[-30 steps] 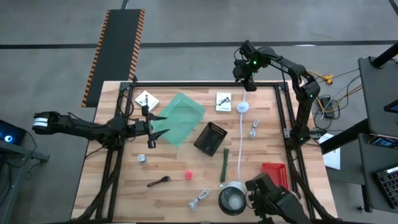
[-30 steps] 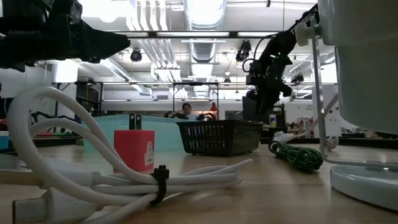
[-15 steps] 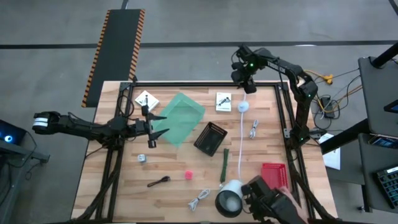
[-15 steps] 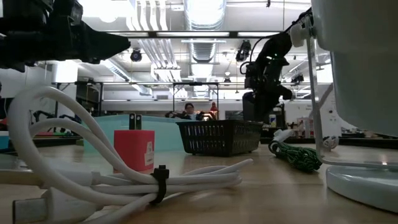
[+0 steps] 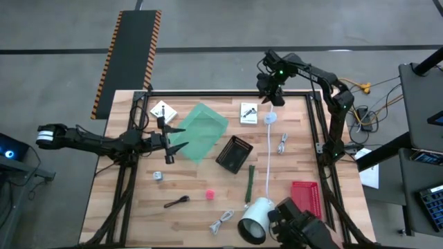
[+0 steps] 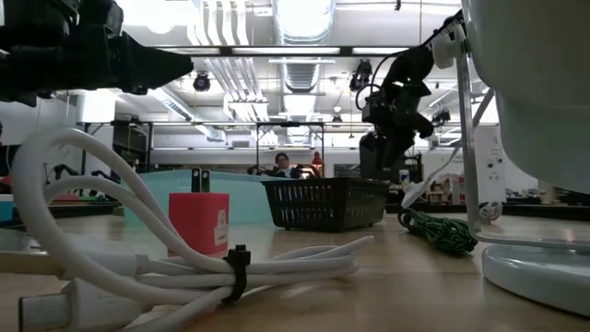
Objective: Pick and place items into bin
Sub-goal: Put the top white charger cable into the green bin
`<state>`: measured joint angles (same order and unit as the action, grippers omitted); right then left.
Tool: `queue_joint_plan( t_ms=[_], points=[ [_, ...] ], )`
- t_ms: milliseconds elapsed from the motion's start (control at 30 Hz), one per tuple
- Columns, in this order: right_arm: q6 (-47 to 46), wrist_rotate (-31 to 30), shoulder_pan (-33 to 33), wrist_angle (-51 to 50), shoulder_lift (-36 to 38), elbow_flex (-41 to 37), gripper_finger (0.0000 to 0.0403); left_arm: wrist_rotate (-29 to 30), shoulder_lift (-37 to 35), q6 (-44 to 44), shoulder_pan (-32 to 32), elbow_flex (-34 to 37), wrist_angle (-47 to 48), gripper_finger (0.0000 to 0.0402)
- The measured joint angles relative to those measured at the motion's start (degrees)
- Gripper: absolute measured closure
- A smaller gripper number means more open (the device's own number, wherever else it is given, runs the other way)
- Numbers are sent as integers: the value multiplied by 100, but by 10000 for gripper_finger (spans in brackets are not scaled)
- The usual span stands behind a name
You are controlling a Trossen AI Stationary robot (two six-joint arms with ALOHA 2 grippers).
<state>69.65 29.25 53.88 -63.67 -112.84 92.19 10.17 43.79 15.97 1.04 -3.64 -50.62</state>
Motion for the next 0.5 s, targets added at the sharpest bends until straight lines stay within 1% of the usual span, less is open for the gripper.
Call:
queue_joint_plan(
  t_ms=[300,500],
  points=[
    [-1086,-24,1,-268,9,316,304,101,-6,0,0,-2,14,179],
    [-2747,-27,1,-224,9,923,312,103,4,-1,2,-6,6,179]
  ],
)
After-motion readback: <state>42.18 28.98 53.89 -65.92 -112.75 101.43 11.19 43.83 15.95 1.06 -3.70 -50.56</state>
